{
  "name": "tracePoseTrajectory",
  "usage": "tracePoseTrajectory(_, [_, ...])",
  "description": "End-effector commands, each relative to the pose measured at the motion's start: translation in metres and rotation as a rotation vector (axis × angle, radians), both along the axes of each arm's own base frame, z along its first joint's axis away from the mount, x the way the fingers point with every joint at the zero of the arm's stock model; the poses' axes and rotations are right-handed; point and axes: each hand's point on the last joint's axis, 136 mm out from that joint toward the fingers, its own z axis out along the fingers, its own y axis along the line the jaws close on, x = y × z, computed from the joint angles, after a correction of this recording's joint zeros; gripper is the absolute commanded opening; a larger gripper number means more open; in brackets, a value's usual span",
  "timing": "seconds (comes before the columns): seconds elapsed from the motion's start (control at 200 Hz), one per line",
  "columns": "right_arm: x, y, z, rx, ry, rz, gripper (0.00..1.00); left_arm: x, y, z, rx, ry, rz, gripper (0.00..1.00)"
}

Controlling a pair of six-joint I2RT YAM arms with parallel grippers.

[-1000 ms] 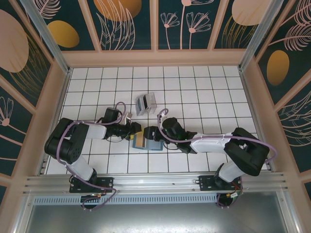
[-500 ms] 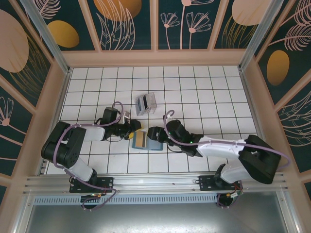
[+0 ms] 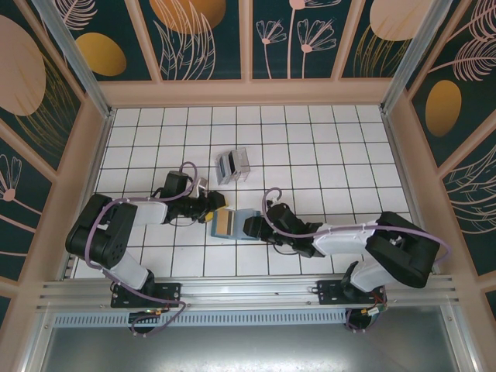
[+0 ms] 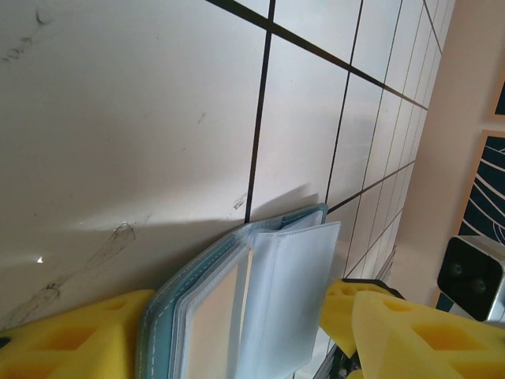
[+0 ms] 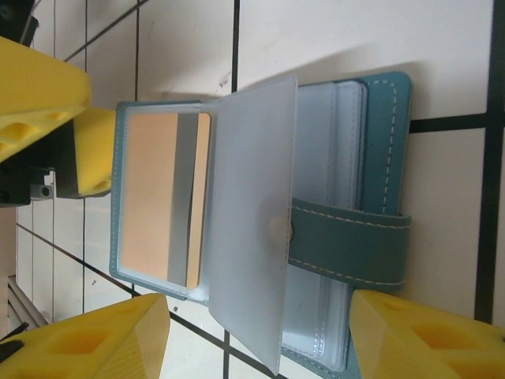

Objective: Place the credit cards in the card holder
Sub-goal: Flip over the card slot in the card holder.

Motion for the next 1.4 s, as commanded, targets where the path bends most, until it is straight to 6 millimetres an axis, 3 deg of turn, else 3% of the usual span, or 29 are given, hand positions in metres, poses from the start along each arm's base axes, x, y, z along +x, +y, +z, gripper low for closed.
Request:
tracePoseTrajectory(0.0, [0.003, 0.023, 0.019, 0.062, -0.031, 0.045, 0.61, 0.0, 0.003, -0.005, 0.024, 0.01, -0.006, 0.66])
tracePoseTrajectory(0.15, [0.01, 0.031, 0.021, 0.036, -0.075, 0.077, 0.6, -0.002, 0.002, -0.006, 0.016, 0.017, -0.012, 0.62])
tracePoseTrajectory(0.37, [0.012, 0.063, 0.032, 0.085, -0.108, 0.174, 0.57, -0.002, 0.002, -0.004, 0.013, 0.013, -0.014, 0.62])
tracePoseTrajectory(0.621, [0.002, 0.107, 0.035, 0.161, -0.17, 0.32, 0.53, -0.004, 0.004, -0.005, 0.025, 0.016, -0.002, 0.62])
tracePoseTrajectory(0.756, [-0.004, 0.121, 0.039, 0.225, -0.185, 0.364, 0.51, -0.003, 0.003, -0.008, 0.018, 0.035, 0.006, 0.61])
tracePoseTrajectory(0.841, [-0.005, 0.119, 0.046, 0.254, -0.221, 0.363, 0.51, -0.002, 0.0, -0.014, 0.009, 0.063, -0.004, 0.52])
tracePoseTrajectory(0.921, [0.0, 0.109, 0.043, 0.227, -0.233, 0.329, 0.51, -0.001, 0.003, -0.02, 0.042, 0.064, 0.0, 0.27])
tracePoseTrajectory(0.961, [0.002, 0.103, 0.039, 0.215, -0.226, 0.309, 0.52, -0.001, 0.004, -0.019, 0.037, 0.054, 0.008, 0.21])
tracePoseTrajectory(1.116, [0.003, 0.087, 0.031, 0.217, -0.212, 0.268, 0.53, -0.001, 0.003, -0.018, 0.02, 0.044, 0.01, 0.2])
tracePoseTrajectory(1.231, [0.002, 0.089, 0.025, 0.227, -0.192, 0.27, 0.54, -0.003, 0.002, -0.019, 0.016, 0.043, -0.002, 0.14])
tracePoseTrajectory(1.396, [0.011, 0.084, 0.05, 0.249, -0.248, 0.234, 0.55, -0.011, 0.007, -0.023, 0.031, 0.042, 0.001, 0.15])
